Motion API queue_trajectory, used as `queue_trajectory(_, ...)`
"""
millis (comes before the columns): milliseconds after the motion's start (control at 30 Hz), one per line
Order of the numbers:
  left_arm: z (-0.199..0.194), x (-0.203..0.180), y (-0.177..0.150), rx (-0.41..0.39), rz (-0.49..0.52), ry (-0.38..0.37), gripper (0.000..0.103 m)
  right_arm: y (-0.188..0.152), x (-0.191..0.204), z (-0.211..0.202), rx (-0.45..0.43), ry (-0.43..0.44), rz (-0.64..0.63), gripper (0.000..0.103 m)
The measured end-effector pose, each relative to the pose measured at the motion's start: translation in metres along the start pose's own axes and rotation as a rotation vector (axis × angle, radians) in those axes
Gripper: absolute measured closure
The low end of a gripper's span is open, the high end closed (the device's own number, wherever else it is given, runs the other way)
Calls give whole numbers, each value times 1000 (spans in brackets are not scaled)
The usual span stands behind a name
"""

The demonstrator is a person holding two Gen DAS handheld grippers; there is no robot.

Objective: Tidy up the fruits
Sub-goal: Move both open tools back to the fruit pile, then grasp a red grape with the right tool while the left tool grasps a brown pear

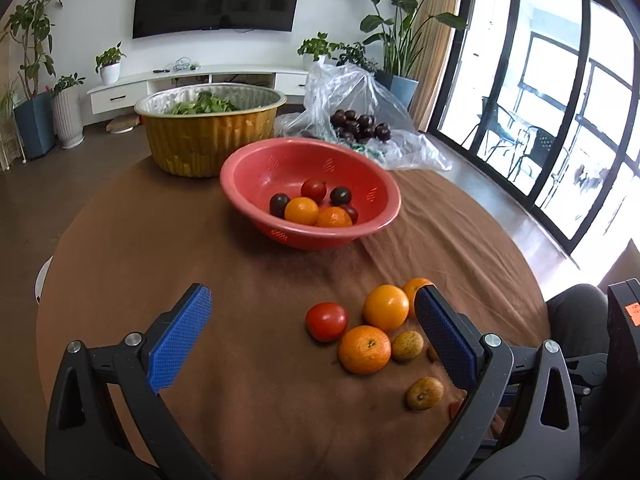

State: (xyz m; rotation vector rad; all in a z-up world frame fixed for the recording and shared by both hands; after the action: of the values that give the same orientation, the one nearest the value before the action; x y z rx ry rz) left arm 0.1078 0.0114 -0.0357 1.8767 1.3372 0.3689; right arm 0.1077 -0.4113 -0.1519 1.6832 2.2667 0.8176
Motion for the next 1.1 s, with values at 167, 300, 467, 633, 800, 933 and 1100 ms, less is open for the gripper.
queue_trajectory(167,-2,4,4,-11,-20,-7,0,-1,1,1,9,-22,-3,59)
queue_trajectory(300,0,5,5,-10,-26,-8,0,0,-3,2,15,-42,9,59)
queue_trajectory(467,-1,5,5,-10,-23,-9,0,0,-3,6,30,-62,0,60)
queue_trajectory(633,-1,5,5,-11,-23,-9,0,0,0,9,37,-87,-29,71)
queue_trajectory(800,-1,5,5,-11,-23,-11,0,-1,2,9,37,-124,-67,80)
queue_trajectory(933,-1,3,4,-10,-17,-12,0,-1,-2,6,33,-105,-51,80)
queue_trajectory(1100,3,-12,-5,40,27,-20,0,2,-10,-3,4,-88,-21,80)
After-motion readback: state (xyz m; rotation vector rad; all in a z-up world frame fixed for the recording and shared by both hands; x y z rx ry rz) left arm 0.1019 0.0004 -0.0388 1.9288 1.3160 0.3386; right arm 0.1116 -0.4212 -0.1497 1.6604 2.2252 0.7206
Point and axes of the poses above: each gripper's, at about its wrist camera, not at the fingertips, and z roughly the way its jaws point, x to its left, y to its top, the point moved 6 cm from there along z, roughly the way its jaws point, and after that the axes turned 4 degrees about -z, right-handed, at the moved point
